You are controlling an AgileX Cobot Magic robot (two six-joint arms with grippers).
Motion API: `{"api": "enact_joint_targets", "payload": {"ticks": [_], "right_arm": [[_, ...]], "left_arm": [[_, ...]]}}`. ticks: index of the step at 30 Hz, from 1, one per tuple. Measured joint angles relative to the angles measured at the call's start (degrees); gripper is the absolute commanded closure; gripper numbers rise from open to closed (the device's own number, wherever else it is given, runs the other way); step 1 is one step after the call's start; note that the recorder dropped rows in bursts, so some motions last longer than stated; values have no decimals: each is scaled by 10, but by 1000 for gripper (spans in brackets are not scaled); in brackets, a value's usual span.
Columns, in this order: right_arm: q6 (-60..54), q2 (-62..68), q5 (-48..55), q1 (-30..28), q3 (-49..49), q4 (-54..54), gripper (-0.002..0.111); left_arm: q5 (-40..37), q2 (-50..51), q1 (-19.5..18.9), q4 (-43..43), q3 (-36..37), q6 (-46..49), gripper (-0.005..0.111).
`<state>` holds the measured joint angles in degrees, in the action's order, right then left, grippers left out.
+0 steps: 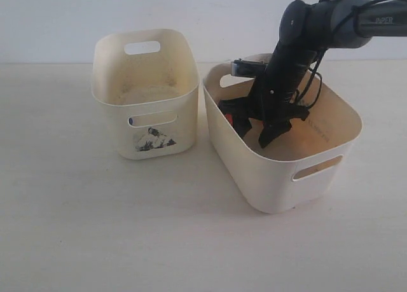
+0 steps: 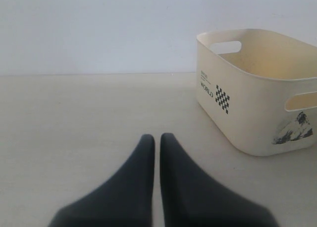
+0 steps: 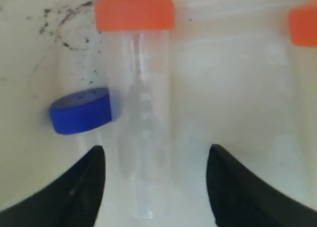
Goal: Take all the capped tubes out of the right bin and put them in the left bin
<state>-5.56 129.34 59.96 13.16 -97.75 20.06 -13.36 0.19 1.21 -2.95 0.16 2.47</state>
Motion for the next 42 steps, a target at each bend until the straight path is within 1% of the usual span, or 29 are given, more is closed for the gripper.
{"api": "enact_joint_targets", "payload": {"ticks": [1, 4, 5, 6, 14, 25, 28, 32, 34, 35, 37, 39, 40, 41, 42], "right_arm": [[1, 1, 0, 0, 0, 1, 68], [3, 10, -2, 0, -1, -1, 92], [3, 11, -2, 0, -1, -1, 102], [4, 11, -2, 0, -1, 0, 108], [1, -4, 14, 0, -2, -6, 108], [-6, -160, 81, 0, -53, -15, 108], [-42, -197, 67, 0, -56, 33, 108], [-171, -213, 31, 5, -57, 188, 108], [-227, -210, 8, 17, -57, 246, 107], [-250, -207, -9, 26, -58, 262, 104], [-283, -195, -53, 46, -58, 278, 92], [-303, -179, -93, 65, -58, 283, 72], [-308, -170, -112, 75, -58, 284, 65], [-312, -162, -129, 82, -58, 284, 59], [-315, -152, -143, 88, -58, 284, 61]], "left_arm": [[0, 0, 0, 0, 0, 0, 102], [0, 0, 0, 0, 0, 0, 102], [0, 0, 0, 0, 0, 0, 102], [0, 0, 0, 0, 0, 0, 102], [0, 0, 0, 0, 0, 0, 102], [0, 0, 0, 0, 0, 0, 102], [0, 0, 0, 0, 0, 0, 102], [0, 0, 0, 0, 0, 0, 102], [0, 0, 0, 0, 0, 0, 102], [0, 0, 0, 0, 0, 0, 102], [0, 0, 0, 0, 0, 0, 102], [0, 0, 0, 0, 0, 0, 102], [0, 0, 0, 0, 0, 0, 102], [0, 0, 0, 0, 0, 0, 102], [0, 0, 0, 0, 0, 0, 102]]}}
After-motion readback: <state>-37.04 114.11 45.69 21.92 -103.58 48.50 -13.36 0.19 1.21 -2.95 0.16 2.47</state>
